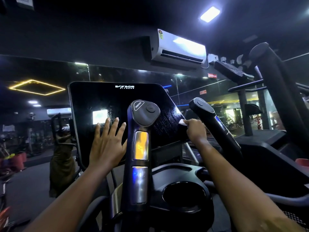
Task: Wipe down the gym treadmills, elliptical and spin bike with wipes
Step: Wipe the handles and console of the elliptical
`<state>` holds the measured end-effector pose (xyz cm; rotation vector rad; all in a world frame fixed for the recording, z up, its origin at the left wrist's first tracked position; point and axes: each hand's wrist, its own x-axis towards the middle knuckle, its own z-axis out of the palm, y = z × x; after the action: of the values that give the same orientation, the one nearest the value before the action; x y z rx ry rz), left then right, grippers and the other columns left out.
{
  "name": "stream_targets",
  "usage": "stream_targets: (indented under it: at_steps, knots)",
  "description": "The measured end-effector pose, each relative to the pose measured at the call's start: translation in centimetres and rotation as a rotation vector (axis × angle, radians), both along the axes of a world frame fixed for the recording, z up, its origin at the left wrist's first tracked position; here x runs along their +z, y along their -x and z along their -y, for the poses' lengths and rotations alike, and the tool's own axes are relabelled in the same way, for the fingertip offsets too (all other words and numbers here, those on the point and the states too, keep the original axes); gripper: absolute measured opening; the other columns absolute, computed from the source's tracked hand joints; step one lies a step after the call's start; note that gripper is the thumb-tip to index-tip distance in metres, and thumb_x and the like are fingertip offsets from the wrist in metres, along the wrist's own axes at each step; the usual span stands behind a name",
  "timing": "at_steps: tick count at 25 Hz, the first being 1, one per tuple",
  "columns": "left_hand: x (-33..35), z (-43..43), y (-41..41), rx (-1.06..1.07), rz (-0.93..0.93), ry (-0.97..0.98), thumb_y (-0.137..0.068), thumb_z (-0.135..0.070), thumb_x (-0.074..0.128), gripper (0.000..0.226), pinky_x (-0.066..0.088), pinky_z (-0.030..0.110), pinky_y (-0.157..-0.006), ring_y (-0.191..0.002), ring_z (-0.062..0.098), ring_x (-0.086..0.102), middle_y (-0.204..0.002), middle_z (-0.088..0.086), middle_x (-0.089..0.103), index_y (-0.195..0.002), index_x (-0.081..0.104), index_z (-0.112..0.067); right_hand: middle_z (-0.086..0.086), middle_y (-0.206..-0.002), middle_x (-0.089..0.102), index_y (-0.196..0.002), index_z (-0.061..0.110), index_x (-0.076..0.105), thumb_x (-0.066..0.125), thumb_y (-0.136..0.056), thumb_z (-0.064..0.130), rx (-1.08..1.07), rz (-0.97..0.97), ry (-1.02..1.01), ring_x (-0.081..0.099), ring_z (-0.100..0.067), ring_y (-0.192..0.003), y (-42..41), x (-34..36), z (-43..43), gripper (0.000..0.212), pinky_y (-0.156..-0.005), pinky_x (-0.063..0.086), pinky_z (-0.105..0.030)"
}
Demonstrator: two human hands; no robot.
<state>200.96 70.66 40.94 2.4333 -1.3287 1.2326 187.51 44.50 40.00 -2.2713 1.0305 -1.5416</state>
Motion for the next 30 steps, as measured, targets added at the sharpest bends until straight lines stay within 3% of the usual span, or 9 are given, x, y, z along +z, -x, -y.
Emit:
stream_targets:
  at_steps: [3,10,13,15,18,21,26,28,30]
  knots:
    - [0.0,0.1,-0.3,-0.014,0.008,0.012,-0.055,-0.047,-0.026,0.106,-0.005,0.045,-0.118,-0.146,0.028,-0.007,-0.159,0.009,0.000,-0.151,0.005,-0.016,-0.021,-0.109,0.063,-0.107,0.003,0.063,0.039,-0.087,-0.002,-0.167,-0.207,0.117,0.057,-0.038,-0.104,-0.6,-0.5,-1.8,0.031,-0.079,0.041,-0.038]
    - [-0.3,0.1,-0.3,-0.105,-0.014,0.060,-0.061,-0.051,-0.017,0.104,-0.001,0.048,-0.117,-0.146,0.033,0.004,-0.157,0.015,0.015,-0.149,0.020,-0.010,-0.011,-0.106,0.063,-0.113,0.011,0.059,0.045,-0.086,0.003,-0.081,-0.368,0.336,0.057,-0.032,-0.100,-2.1,-2.4,-9.2,0.031,-0.074,0.038,-0.034]
    - [-0.3,0.1,-0.4,-0.098,0.000,0.067,-0.061,-0.052,-0.017,0.104,-0.001,0.048,-0.117,-0.146,0.032,0.004,-0.157,0.014,0.016,-0.149,0.020,-0.011,-0.010,-0.100,0.067,-0.104,0.016,0.066,0.052,-0.080,0.002,0.139,-0.330,0.452,0.060,-0.032,-0.095,-2.7,-3.0,-11.0,0.031,-0.074,0.043,-0.032]
    - [-0.4,0.2,-0.6,-0.108,0.005,0.079,-0.064,-0.053,-0.016,0.102,0.000,0.048,-0.117,-0.146,0.033,0.005,-0.156,0.015,0.019,-0.148,0.023,-0.011,-0.015,-0.101,0.069,-0.108,0.018,0.069,0.054,-0.079,0.002,0.254,-0.157,0.322,0.063,-0.034,-0.096,-2.1,-1.7,-9.8,0.036,-0.083,0.049,-0.035]
    - [-0.5,0.2,-0.8,-0.116,0.012,0.085,-0.065,-0.052,-0.016,0.101,0.000,0.049,-0.117,-0.146,0.033,0.006,-0.156,0.015,0.020,-0.148,0.024,-0.010,-0.017,-0.109,0.066,-0.113,0.012,0.067,0.052,-0.086,0.002,0.058,0.110,0.056,0.062,-0.031,-0.103,-0.9,1.0,-4.4,0.032,-0.087,0.044,-0.032]
    - [-0.4,0.4,-0.6,-0.103,0.013,0.080,-0.061,-0.051,-0.021,0.104,-0.003,0.047,-0.117,-0.146,0.031,0.000,-0.158,0.012,0.013,-0.150,0.017,-0.013,-0.018,-0.111,0.065,-0.113,0.007,0.066,0.044,-0.088,-0.001,-0.142,-0.039,0.020,0.058,-0.034,-0.106,-1.3,1.8,-1.5,0.034,-0.087,0.041,-0.035]
    - [-0.3,0.3,-0.6,-0.020,0.039,0.034,-0.059,-0.050,-0.026,0.104,-0.003,0.046,-0.118,-0.146,0.028,-0.005,-0.159,0.007,0.004,-0.152,0.008,-0.017,-0.013,-0.105,0.062,-0.109,0.009,0.066,0.044,-0.088,-0.001,-0.079,-0.171,0.248,0.057,-0.033,-0.101,-3.5,1.1,-4.7,0.033,-0.079,0.041,-0.034]
    - [-0.2,0.4,-0.7,-0.011,0.031,0.033,-0.072,-0.054,-0.019,0.092,-0.004,0.046,-0.118,-0.146,0.027,-0.005,-0.160,0.007,0.002,-0.152,0.010,-0.018,-0.013,-0.103,0.061,-0.110,0.009,0.066,0.045,-0.089,0.003,-0.021,-0.222,0.298,0.057,-0.035,-0.099,-3.6,0.1,-6.7,0.030,-0.077,0.041,-0.036]
    - [-0.2,0.6,-1.1,0.000,0.041,0.027,-0.094,-0.051,0.003,0.066,-0.005,0.046,-0.117,-0.146,0.026,-0.006,-0.160,0.006,0.004,-0.151,0.014,-0.019,-0.010,-0.106,0.062,-0.114,0.014,0.066,0.047,-0.086,0.002,0.108,-0.299,0.353,0.057,-0.034,-0.100,-3.2,-0.9,-8.7,0.036,-0.080,0.041,-0.034]
